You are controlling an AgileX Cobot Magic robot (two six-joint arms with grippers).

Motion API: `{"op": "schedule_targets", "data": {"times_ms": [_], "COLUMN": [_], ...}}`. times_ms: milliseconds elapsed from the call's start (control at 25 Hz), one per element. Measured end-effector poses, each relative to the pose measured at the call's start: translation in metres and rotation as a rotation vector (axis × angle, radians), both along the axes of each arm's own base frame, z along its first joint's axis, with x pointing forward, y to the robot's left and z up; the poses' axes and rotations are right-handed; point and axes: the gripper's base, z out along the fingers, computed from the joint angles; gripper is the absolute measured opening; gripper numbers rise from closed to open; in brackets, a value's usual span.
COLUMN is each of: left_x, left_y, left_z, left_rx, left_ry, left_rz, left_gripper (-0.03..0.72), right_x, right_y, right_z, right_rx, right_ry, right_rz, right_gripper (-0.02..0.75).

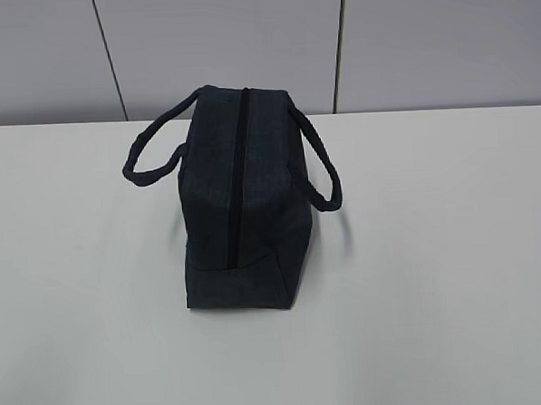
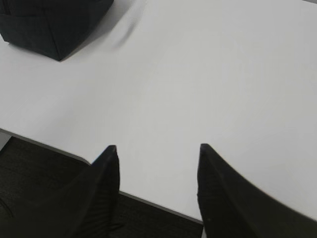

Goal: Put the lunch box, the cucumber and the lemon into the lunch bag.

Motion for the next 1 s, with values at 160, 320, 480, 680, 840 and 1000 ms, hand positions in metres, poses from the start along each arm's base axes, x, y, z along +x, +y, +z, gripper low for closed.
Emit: {"op": "schedule_targets", "data": {"times_ms": [160,320,480,680,840,1000], "left_x": [0.003,0.008,0.011,0.012,0.012,0.012], "left_y": [0.001,0.001,0.0,0.0,0.0,0.0], "left_z": [0.0,-0.001,-0.003,-0.003,-0.003,-0.003], "left_rx": [0.006,0.0,-0.003,-0.005,-0.004,-0.004], "left_ry": [-0.023,-0.062,-0.077,-0.082,-0.082,-0.082], "left_rz": [0.014,0.026,0.031,0.032,0.032,0.032], "left_gripper": [0.31,0.31,0.309,0.295,0.289,0.289], "right_x": [0.003,0.003,0.003,0.003,0.003,0.003], "right_y": [0.0,0.0,0.0,0.0,0.0,0.0], "right_z": [-0.002,-0.002,-0.002,-0.002,-0.002,-0.002], "right_rx": [0.011,0.013,0.013,0.014,0.015,0.015], "right_ry": [-0.006,-0.009,-0.012,-0.013,-0.013,-0.013], "right_rz": [-0.015,-0.016,-0.016,-0.017,-0.018,-0.018], "right_gripper": [0.363,0.333,0.328,0.316,0.316,0.316]}}
